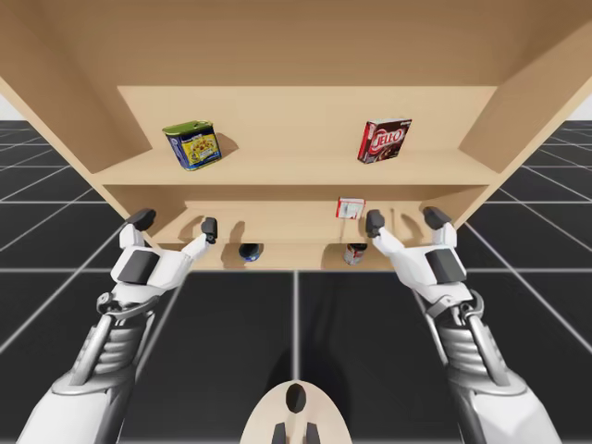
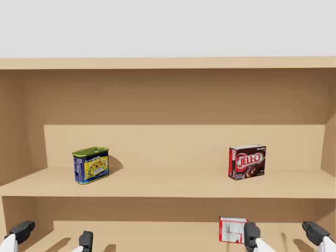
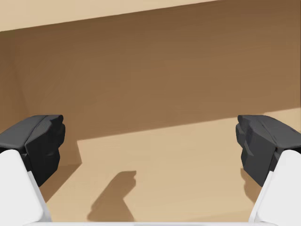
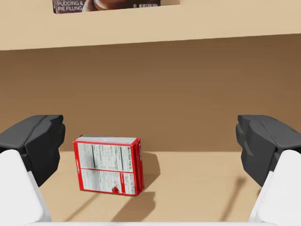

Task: Look through the shelves, find the gelatin box, and take it.

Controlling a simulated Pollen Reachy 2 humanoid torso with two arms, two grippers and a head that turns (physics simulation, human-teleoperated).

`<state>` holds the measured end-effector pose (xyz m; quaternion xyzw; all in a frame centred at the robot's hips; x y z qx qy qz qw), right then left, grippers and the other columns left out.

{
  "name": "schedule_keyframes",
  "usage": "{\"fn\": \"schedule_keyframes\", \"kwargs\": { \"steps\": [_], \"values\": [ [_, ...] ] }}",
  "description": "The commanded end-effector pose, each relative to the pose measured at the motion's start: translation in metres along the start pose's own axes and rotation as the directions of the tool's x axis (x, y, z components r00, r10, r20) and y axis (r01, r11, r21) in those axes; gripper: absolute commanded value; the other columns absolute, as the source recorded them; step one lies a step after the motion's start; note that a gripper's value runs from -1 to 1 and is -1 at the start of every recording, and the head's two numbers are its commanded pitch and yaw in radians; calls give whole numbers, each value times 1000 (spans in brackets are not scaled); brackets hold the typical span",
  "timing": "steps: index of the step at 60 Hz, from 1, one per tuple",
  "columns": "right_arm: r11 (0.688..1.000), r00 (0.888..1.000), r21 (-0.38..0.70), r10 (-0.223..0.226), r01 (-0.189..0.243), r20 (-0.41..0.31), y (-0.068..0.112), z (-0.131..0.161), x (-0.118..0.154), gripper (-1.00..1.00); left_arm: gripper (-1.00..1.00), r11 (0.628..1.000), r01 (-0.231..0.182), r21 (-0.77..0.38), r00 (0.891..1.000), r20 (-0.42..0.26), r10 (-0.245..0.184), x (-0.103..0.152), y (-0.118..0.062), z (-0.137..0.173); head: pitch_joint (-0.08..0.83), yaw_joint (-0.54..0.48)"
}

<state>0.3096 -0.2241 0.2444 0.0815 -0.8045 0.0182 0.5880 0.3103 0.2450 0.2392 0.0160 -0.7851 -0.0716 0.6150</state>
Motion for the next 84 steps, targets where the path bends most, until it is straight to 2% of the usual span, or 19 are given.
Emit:
{"fn": "schedule_keyframes", "kwargs": {
  "steps": [1, 5, 10, 14, 25, 40, 54, 56, 66, 73, 76, 80, 84],
  "values": [
    [998, 999, -47, -35, 37, 27, 7, 4, -3, -1000, -1000, 1000, 1, 0, 1000, -1, -1, 0, 0, 0, 7, 25],
    [1000, 999, -6, -23, 23, 25, 8, 3, -3, -1000, -1000, 1000, 1, 0, 1000, -1, -1, 0, 0, 0, 15, 26],
    [1000, 1000, -6, -28, 29, 11, 7, 2, -3, -1000, -1000, 1000, 1, 1, 1000, -2, -1, 0, 0, 0, 36, 27],
    [999, 999, -11, -40, 40, 7, 7, 2, -2, -1000, -1000, 1000, 1, 2, 1000, -2, -1, 0, 0, 0, 73, 27],
    [999, 999, -16, -32, 33, 9, 6, 1, -2, -1000, -1000, 1000, 2, 1, 1000, -3, -2, -1, 0, 0, 183, 15],
    [999, 1000, -17, -26, 27, 10, 7, 1, -3, -1000, -1000, 1000, 1, -3, 1000, -1, -1, -1, 0, 0, 316, -113],
    [999, 999, -22, -36, 36, -6, 10, 1, -2, -1000, -1000, 1000, 2, -7, 1000, 1, -2, 0, -1, 0, 382, -205],
    [998, 998, -25, -54, 53, -26, 13, 2, 1, -1000, -1000, 1000, 1, -7, 1000, 1, -1, 0, -1, 0, 387, -210],
    [999, 998, -23, -36, 35, -44, 30, 14, 22, -1000, -1000, 1000, -4, -6, 1000, -3, 4, 0, -1, 0, 386, -205],
    [998, 995, -4, -62, 62, -72, 48, 23, 37, -1000, -1000, 1000, -6, -8, 1000, -5, 6, 0, -2, 1, 386, -206],
    [998, 994, 4, -68, 69, -81, 56, 24, 40, -1000, -1000, 1000, -6, -9, 1000, -5, 6, 0, -2, 1, 386, -208],
    [998, 995, 20, -56, 58, -79, 67, 23, 40, -1000, -1000, 1000, -9, -11, 1000, -5, 9, 0, -2, 1, 386, -212],
    [997, 993, 26, -68, 71, -91, 78, 18, 36, -1000, -1000, 1000, -10, -11, 1000, -7, 10, 0, -2, 1, 387, -210]
  ]
}}
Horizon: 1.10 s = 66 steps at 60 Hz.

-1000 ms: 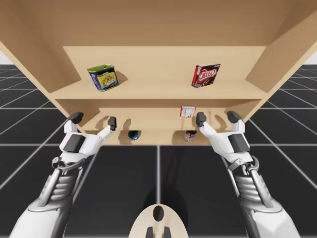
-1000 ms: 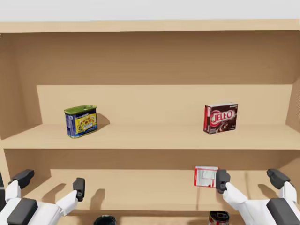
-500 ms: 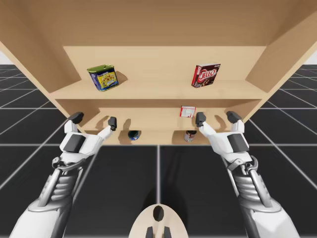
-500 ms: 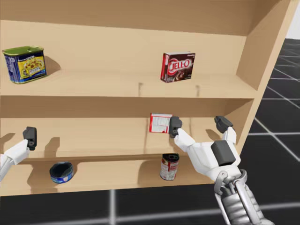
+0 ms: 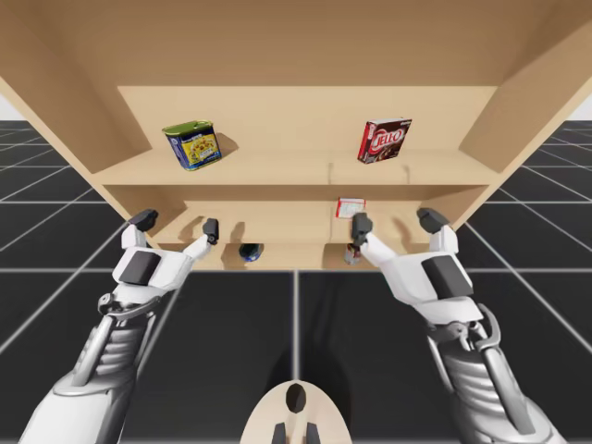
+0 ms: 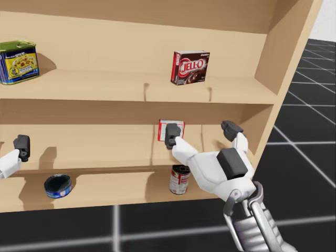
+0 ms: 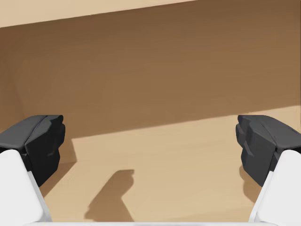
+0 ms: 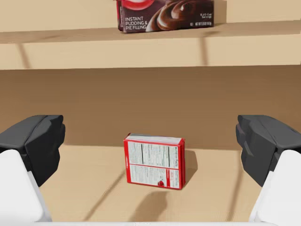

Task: Look through the shelves, find the gelatin box, and take it.

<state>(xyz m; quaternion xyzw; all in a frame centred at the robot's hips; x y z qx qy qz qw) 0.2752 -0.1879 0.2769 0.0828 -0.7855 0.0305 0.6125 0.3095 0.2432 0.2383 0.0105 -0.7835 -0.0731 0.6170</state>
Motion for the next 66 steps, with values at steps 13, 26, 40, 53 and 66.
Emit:
{"fn": "schedule_keyframes", "kwargs": {
  "steps": [13, 26, 40, 53, 66],
  "values": [
    [995, 993, 8, -99, 99, -60, 55, -18, -20, -1000, -1000, 1000, -4, 2, 1000, -18, 4, 0, 1, 1, 392, -204],
    [992, 988, -69, -113, 106, -104, 60, -47, -39, -1000, -1000, 1000, -4, 4, 1000, -29, 4, 0, 1, 2, 401, -210],
    [991, 984, -120, -76, 56, -163, 65, -76, -61, -1000, -1000, 1000, -10, 6, 999, -34, 10, 0, 1, 2, 405, -203],
    [987, 976, -156, -81, 49, -203, 63, -102, -82, -1000, -1000, 1000, -15, 7, 999, -35, 16, 0, 3, 2, 409, -196],
    [987, 968, -158, -74, 37, -240, 60, -118, -93, -1000, -1000, 1000, -21, 6, 999, -36, 22, 0, 3, 2, 412, -197]
  ]
}}
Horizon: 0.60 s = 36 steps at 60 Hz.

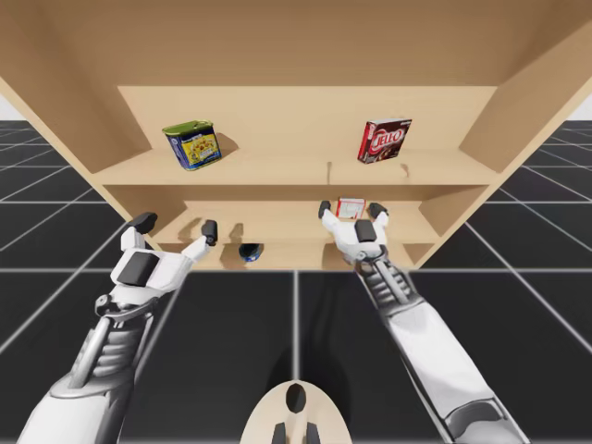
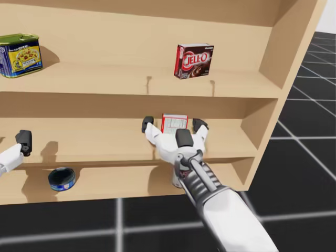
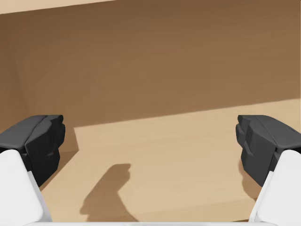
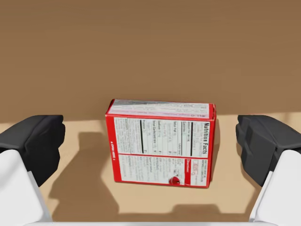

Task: Look through the shelves, find the gelatin box, and take it.

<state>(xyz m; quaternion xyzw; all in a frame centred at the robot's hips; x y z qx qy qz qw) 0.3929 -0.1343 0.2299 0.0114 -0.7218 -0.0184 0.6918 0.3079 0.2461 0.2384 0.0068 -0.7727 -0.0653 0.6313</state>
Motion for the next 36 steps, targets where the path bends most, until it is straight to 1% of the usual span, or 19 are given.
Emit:
{"fn": "schedule_keyframes", "kwargs": {
  "steps": [1, 6, 10, 11, 14, 15, 16, 17, 18, 19, 21, 26, 36],
  "values": [
    [996, 995, 28, -83, 84, -57, 31, -7, -13, -1000, -1000, 1000, -4, 0, 1000, -2, 4, 0, 1, 0, 412, -197],
    [997, 995, 29, -73, 75, -64, 31, -11, -15, -1000, -1000, 1000, -7, 0, 1000, -2, 7, 0, 1, -1, 412, -197],
    [996, 994, 41, -79, 83, -74, 30, -13, -17, -1000, -1000, 1000, -8, 0, 1000, -3, 8, 0, 1, -1, 412, -197],
    [996, 995, 38, -72, 75, -73, 30, -13, -17, -1000, -1000, 1000, -9, 0, 1000, -3, 9, 0, 1, -1, 412, -198],
    [996, 995, 61, -67, 72, -76, 30, -14, -18, -1000, -1000, 1000, -9, -1, 1000, -2, 9, 0, 1, -1, 412, -198],
    [997, 996, 57, -55, 59, -68, 30, -14, -19, -874, -1000, 1000, -9, -1, 1000, -2, 9, 0, 1, -1, 412, -199],
    [996, 996, 56, -61, 65, -70, 29, -14, -19, -444, -1000, 1000, -10, -1, 1000, -2, 10, 0, 1, -1, 412, -199],
    [996, 996, 55, -62, 66, -70, 30, -14, -19, -296, -1000, 1000, -10, -1, 1000, -2, 10, 0, 1, -1, 412, -199],
    [997, 996, 51, -55, 59, -66, 30, -15, -20, 350, -1000, 1000, -10, -1, 1000, -3, 10, 0, 1, -1, 412, -199],
    [997, 996, 54, -56, 60, -67, 29, -15, -21, 838, -1000, 1000, -11, -1, 1000, -3, 11, 0, 1, -1, 411, -199],
    [996, 996, 56, -60, 63, -67, 29, -16, -21, 970, -1000, 1000, -11, -1, 1000, -3, 11, 0, 1, -1, 411, -198],
    [997, 996, 54, -59, 63, -70, 28, -16, -22, 1000, -1000, 1000, -12, -1, 1000, -3, 12, 0, 1, -1, 411, -198],
    [994, 995, 71, -74, 78, -66, 26, -10, -16, 980, -1000, 1000, -15, -2, 1000, -3, 15, 0, 1, -1, 411, -200]
  ]
}}
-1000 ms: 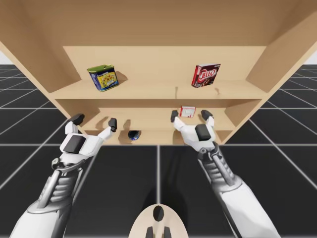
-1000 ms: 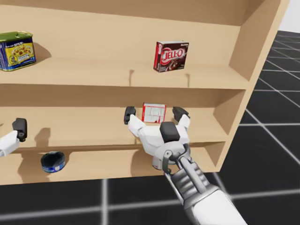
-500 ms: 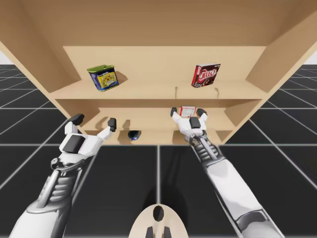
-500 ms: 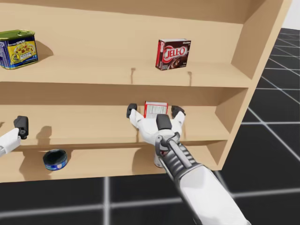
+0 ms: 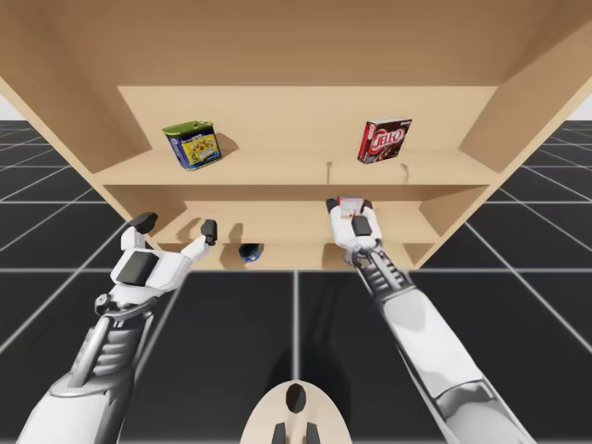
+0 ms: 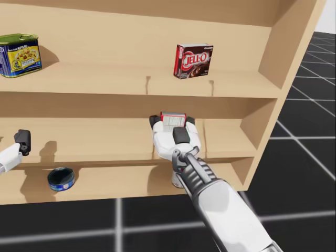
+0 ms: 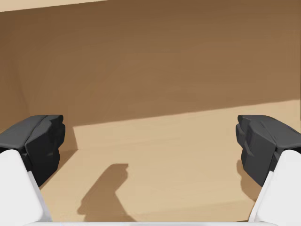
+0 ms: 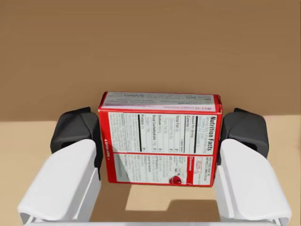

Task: Look through the shelves, find the gelatin box, and take it.

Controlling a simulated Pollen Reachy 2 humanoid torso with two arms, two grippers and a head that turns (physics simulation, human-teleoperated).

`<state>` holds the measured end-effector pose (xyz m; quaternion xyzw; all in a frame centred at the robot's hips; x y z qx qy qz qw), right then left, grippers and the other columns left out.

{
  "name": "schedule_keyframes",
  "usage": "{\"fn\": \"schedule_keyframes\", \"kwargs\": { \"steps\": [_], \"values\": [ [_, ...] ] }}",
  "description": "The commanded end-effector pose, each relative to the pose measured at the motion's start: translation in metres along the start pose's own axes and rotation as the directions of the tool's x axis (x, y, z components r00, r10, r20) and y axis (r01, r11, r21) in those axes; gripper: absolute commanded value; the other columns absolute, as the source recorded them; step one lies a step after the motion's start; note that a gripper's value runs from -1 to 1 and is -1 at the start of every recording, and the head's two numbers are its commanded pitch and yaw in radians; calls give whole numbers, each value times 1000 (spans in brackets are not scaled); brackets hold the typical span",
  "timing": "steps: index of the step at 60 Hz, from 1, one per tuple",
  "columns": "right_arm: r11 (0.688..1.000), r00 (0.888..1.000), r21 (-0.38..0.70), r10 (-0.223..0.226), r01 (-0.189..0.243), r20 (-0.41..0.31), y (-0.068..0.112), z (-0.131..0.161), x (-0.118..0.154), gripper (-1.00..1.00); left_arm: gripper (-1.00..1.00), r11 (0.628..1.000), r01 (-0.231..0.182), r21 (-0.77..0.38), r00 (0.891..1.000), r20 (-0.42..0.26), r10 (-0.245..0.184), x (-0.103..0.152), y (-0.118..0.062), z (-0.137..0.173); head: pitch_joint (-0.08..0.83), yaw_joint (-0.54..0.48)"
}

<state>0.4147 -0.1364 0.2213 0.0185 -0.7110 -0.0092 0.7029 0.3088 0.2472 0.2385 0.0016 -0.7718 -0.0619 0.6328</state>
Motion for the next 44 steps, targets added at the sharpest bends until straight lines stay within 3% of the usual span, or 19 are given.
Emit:
{"fn": "schedule_keyframes", "kwargs": {
  "steps": [1, 12, 21, 31, 35, 44],
  "values": [
    [995, 997, 54, -78, 80, -26, 28, 14, -3, 988, -1000, 1000, -2, 0, 1000, 0, 2, 0, 0, 0, 411, -200],
    [996, 995, 68, -56, 50, 85, 24, 42, 32, 949, -1000, 1000, -1, 1, 1000, 0, 1, -1, 0, -1, 409, -200],
    [994, 991, 100, -58, 45, 123, 24, 68, 47, 975, -1000, 1000, -1, 1, 1000, -1, 1, -1, 0, 0, 406, -204],
    [991, 989, 128, -41, 22, 144, 24, 99, 50, 976, -1000, 1000, -1, 1, 1000, -1, 1, -1, 0, 0, 404, -200],
    [990, 987, 138, -15, -7, 157, 21, 114, 46, 987, -1000, 1000, -1, 2, 1000, 0, 1, -1, 0, -1, 399, -195],
    [984, 983, 174, 7, -40, 186, 6, 152, 37, 1000, -1000, 1000, -1, 3, 1000, -1, 1, -1, 0, -1, 391, -177]
  ]
}}
